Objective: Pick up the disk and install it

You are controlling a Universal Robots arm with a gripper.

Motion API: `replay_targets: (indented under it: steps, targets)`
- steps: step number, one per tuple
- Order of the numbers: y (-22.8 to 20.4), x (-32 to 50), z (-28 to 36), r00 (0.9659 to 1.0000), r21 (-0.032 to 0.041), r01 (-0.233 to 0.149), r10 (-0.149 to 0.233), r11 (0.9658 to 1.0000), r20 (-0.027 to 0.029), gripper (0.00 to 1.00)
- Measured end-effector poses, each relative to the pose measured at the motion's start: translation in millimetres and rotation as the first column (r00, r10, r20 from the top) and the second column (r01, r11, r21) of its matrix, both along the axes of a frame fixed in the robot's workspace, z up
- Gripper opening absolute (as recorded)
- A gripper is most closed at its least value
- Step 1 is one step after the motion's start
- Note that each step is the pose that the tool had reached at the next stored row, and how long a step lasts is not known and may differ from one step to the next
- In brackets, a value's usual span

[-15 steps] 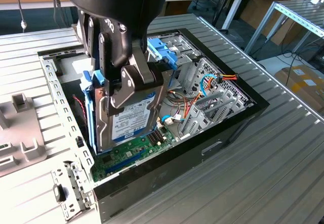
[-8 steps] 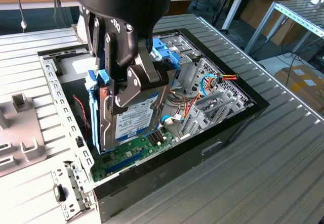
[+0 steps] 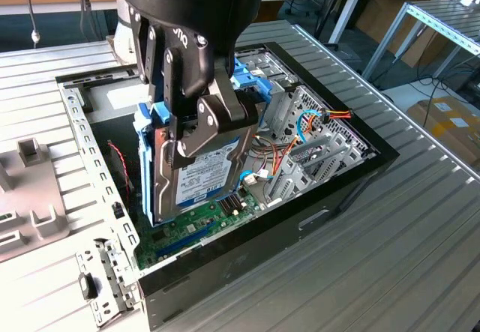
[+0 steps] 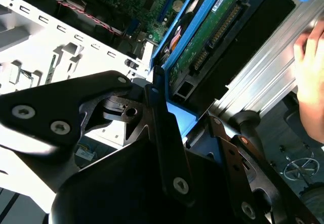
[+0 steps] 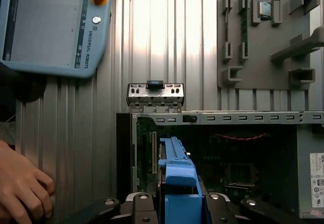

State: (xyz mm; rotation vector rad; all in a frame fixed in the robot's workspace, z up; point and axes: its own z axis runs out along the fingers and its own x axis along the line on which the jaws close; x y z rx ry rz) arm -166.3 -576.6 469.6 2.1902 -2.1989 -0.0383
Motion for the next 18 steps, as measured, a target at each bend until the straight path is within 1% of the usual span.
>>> replay_targets:
  steps: [18]
  targets:
    - [-2.3, 13.0, -0.8, 1.0000, 0.0000, 0.000, 0.000, 1.0000, 0.0000, 0.37]
